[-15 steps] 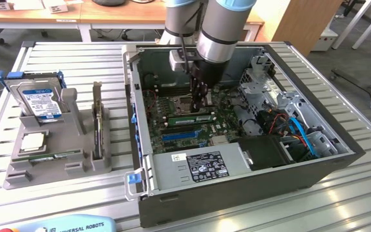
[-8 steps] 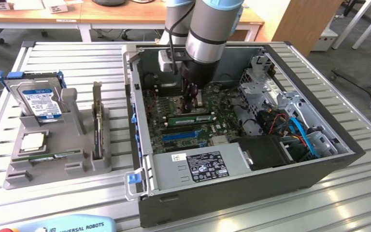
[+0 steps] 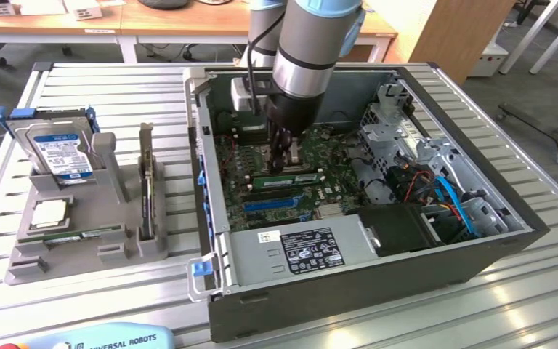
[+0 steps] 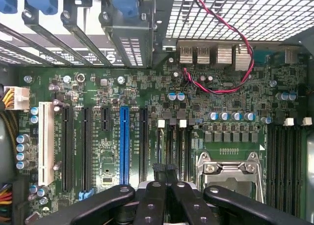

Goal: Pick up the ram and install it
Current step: 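Press down the ram until it locks into place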

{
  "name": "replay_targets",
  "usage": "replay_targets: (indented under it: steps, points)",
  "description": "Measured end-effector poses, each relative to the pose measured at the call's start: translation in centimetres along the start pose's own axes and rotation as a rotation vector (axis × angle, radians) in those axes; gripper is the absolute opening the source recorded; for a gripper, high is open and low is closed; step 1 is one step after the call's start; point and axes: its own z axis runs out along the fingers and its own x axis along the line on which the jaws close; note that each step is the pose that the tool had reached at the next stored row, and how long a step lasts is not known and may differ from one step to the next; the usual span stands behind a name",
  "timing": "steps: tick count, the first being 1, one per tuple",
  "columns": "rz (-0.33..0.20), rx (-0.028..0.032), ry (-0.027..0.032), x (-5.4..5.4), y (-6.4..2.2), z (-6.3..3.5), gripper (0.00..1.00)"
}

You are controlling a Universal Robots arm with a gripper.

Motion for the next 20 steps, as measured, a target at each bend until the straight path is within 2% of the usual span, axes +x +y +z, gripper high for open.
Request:
replay_targets:
  steps: [20]
  points:
    - [0.000,-0.0001,0.0003,0.03,-0.06,1.05,0.10]
